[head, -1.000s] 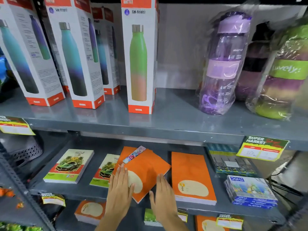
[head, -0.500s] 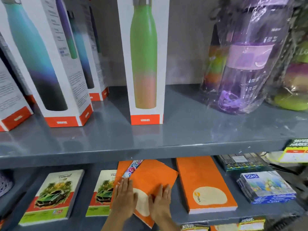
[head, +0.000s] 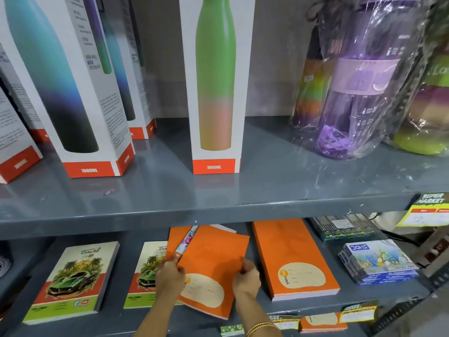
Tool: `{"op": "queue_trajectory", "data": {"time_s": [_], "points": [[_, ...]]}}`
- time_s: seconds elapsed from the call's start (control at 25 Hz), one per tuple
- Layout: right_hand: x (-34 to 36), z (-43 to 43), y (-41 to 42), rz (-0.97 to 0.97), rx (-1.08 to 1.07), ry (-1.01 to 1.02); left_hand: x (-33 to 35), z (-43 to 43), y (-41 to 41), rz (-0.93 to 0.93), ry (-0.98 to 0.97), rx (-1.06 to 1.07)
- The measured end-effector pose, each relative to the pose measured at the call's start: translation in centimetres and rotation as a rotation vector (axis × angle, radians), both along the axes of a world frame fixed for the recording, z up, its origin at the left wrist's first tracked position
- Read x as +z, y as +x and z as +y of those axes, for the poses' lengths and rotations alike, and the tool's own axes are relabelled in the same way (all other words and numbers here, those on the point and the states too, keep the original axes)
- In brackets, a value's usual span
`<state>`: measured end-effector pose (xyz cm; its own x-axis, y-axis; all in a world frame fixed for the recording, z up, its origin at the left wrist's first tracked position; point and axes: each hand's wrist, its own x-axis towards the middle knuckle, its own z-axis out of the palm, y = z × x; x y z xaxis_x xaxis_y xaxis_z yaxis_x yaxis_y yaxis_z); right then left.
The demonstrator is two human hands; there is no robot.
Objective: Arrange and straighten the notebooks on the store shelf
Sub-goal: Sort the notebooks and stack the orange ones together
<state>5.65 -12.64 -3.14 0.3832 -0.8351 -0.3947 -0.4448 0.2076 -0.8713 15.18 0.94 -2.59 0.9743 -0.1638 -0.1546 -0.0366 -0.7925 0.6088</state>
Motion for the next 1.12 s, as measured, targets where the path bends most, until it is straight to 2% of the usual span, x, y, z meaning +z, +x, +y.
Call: {"op": "queue_trajectory", "data": {"time_s": [0.36, 0.56, 0.68, 0.8, 1.12], "points": [[3.8, -3.6, -0.3, -0.231, 0.12, -0.04, 0.7, -0.2, -1.3, 0.326, -0.449, 0.242], [6.2, -12.0, -3.0, -0.06, 0.131, -0.265, 2.0, -7.4, -5.4, 0.432, -0.656, 0.142], [6.3, -17.3, -5.1, 0.079, 0.13, -0.323, 1.6, -12.9, -7.7, 0.46, -0.615, 0.059], [5.9, -20.8, -6.8, 0.181, 0.145, -0.345, 1.0, -17.0, -9.5, 0.406, -0.544, 0.066], [4.0, -22.9, -7.6, 0.21, 0.25, -0.359, 1.2, -18.9, -11.2, 0.195, -0.287, -0.05]]}}
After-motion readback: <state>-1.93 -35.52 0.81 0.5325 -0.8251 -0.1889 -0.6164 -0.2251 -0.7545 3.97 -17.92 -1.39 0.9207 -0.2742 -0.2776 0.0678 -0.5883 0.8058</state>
